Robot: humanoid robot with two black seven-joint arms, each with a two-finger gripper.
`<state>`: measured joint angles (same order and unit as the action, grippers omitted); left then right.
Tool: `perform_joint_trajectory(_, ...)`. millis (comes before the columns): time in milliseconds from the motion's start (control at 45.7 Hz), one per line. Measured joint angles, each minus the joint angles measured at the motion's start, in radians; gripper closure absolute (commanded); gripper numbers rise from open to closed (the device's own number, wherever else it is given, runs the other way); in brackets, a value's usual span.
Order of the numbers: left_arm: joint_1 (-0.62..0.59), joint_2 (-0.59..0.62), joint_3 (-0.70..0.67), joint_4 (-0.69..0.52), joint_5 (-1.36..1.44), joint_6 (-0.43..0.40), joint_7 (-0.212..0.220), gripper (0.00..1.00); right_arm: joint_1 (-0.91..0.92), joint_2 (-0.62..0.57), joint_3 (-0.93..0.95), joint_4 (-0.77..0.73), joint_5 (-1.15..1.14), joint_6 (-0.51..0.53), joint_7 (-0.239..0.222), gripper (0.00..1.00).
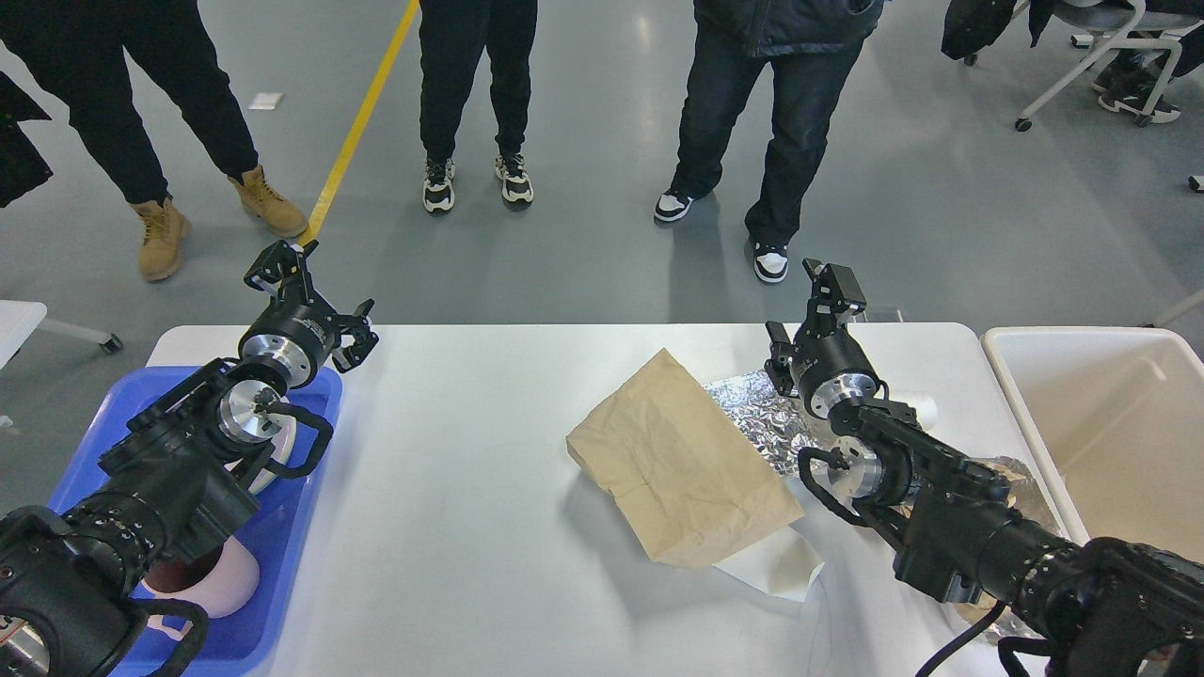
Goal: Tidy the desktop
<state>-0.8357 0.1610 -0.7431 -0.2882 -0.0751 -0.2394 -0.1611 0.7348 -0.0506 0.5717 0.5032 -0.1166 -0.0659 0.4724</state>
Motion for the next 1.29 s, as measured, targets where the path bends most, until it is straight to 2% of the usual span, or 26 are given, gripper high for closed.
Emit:
perform_joint_trajectory(547,0.001,0.000,-0.001,0.000,0.000,0.000,0.000,0.03,0.020,-0.009,0.003,0.006,0.002,0.002,-0.008,0.00)
perform_joint_trajectory(920,0.001,0.000,-0.001,0.000,0.000,0.000,0.000,0.03,0.003,-0.004,0.161,0.001,0.015,0.003,-0.001,0.00)
perform_joint_trajectory(1292,0.001,0.000,0.000,0.000,0.000,0.000,0.000,0.03,0.010,-0.011,0.164,-0.003,0.017,0.004,0.001,0.00)
